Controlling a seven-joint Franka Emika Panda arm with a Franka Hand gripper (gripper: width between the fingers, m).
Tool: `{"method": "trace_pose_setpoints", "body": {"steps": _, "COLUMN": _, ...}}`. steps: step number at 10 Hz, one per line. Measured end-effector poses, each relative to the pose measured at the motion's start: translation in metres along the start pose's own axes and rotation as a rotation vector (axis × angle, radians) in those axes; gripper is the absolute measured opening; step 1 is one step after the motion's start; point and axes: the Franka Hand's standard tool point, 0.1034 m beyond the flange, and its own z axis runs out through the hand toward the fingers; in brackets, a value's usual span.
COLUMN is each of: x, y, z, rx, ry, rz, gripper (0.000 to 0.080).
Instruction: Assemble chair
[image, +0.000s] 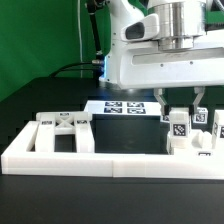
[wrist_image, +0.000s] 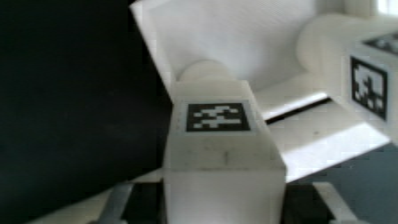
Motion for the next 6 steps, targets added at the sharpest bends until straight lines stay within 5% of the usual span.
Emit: {"method": "trace_pose_setpoints", "body": {"steps": 6, "x": 0.0002, "y": -0.0001, "z": 0.0003, "rx": 0.009, "ry": -0.005, "rz": 0.547, "gripper": 0.0291}}
